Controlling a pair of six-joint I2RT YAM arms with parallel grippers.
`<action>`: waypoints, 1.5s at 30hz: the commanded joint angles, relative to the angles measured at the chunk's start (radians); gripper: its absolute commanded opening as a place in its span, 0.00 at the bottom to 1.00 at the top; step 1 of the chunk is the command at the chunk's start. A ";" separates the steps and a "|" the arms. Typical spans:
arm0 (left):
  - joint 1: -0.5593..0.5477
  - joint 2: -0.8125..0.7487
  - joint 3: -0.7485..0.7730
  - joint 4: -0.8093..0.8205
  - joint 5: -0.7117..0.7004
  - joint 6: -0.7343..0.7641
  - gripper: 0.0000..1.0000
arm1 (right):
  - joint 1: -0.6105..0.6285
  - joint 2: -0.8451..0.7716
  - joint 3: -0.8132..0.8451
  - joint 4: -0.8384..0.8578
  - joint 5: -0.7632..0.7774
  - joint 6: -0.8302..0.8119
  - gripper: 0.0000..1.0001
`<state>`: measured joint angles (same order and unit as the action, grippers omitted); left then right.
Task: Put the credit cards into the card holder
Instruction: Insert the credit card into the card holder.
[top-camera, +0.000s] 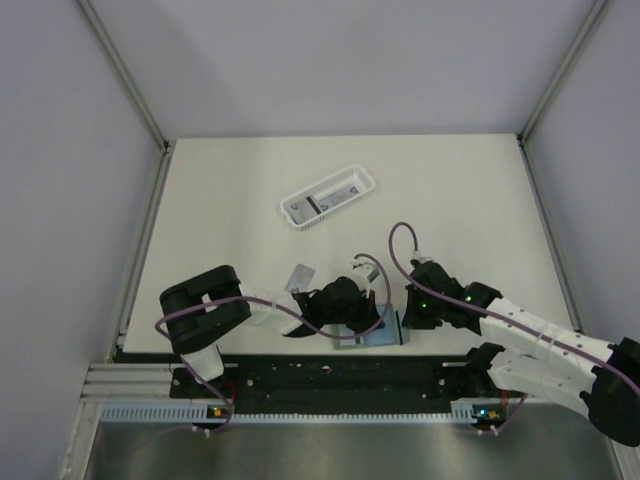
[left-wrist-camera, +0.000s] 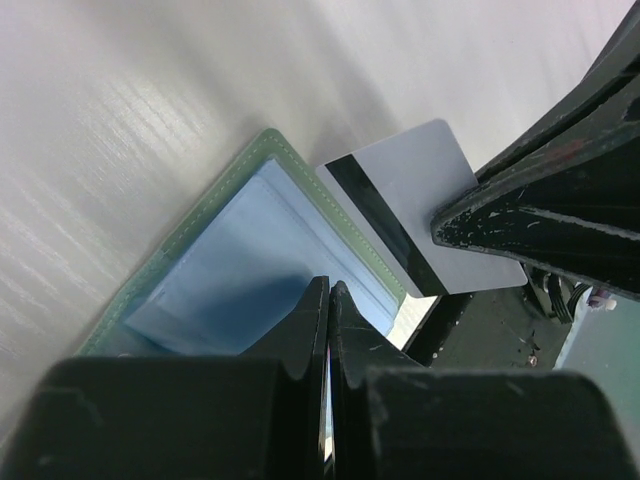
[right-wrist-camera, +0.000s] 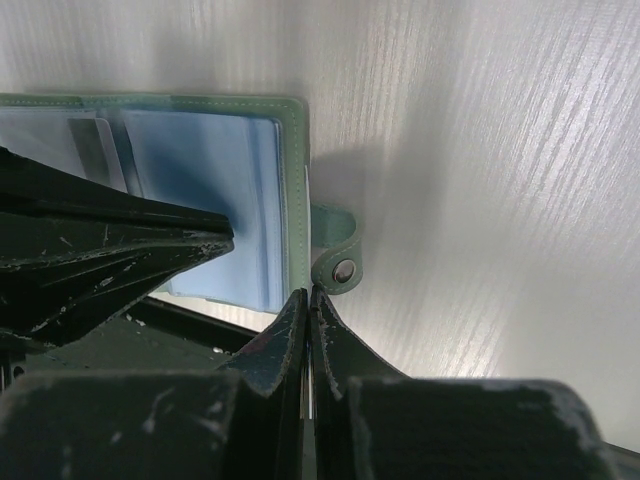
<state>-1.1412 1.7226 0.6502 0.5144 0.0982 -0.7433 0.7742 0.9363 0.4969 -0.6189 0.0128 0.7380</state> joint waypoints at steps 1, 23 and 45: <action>-0.005 0.022 0.046 -0.037 -0.001 -0.013 0.00 | -0.013 0.018 -0.027 0.015 0.013 0.001 0.00; -0.005 -0.030 -0.069 -0.198 -0.060 -0.060 0.00 | -0.016 0.018 -0.027 0.015 0.012 0.001 0.00; -0.003 -0.181 -0.179 -0.195 -0.137 -0.094 0.00 | -0.019 -0.068 -0.009 0.005 0.036 0.008 0.00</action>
<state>-1.1439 1.5505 0.5064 0.4110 0.0010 -0.8471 0.7689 0.9298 0.4728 -0.5842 0.0029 0.7448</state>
